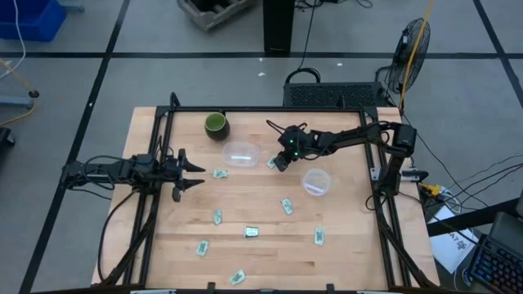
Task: Pick and place items into bin
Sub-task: Put the light green stevia packet into the right transparent bin
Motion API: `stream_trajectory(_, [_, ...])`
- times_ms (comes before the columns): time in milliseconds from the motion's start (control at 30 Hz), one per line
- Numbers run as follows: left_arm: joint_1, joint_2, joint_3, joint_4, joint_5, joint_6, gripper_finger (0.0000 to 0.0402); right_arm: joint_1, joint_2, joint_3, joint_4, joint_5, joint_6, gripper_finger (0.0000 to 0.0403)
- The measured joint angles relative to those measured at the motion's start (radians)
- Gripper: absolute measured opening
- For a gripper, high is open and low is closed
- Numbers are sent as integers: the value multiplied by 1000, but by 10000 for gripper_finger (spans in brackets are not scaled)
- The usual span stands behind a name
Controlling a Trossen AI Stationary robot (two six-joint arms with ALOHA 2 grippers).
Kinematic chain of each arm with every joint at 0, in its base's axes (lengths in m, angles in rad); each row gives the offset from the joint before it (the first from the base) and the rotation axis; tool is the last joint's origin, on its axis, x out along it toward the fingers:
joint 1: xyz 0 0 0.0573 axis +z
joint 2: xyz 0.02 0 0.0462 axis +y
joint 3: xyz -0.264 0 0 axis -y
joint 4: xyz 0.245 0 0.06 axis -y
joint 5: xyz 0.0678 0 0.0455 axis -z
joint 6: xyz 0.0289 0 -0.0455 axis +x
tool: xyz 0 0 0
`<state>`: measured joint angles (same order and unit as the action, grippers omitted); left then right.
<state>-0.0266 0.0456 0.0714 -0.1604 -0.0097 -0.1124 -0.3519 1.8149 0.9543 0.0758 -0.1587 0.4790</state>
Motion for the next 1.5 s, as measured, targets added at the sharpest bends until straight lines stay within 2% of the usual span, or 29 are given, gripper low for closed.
stream_trajectory(433, [0, 0, 0, 0, 0, 0, 191, 0, 0, 0, 2, -3, -34, 5])
stream_trajectory(600, [0, 0, 0, 0, 0, 0, 191, 0, 0, 0, 2, -9, -44, 1])
stream_trajectory(733, [0, 0, 0, 0, 0, 0, 191, 6, -2, 0, 19, -55, -46, 1])
stream_trajectory(1000, [0, 0, 0, 0, 0, 0, 191, 74, -98, 0, -16, -45, -61, 0])
stream_trajectory(1333, [0, 0, 0, 0, 0, 0, 191, 236, -374, 0, -312, 158, -63, 0])
stream_trajectory(1500, [0, 0, 0, 0, 0, 0, 191, 335, -503, 0, -461, 319, -10, 0])
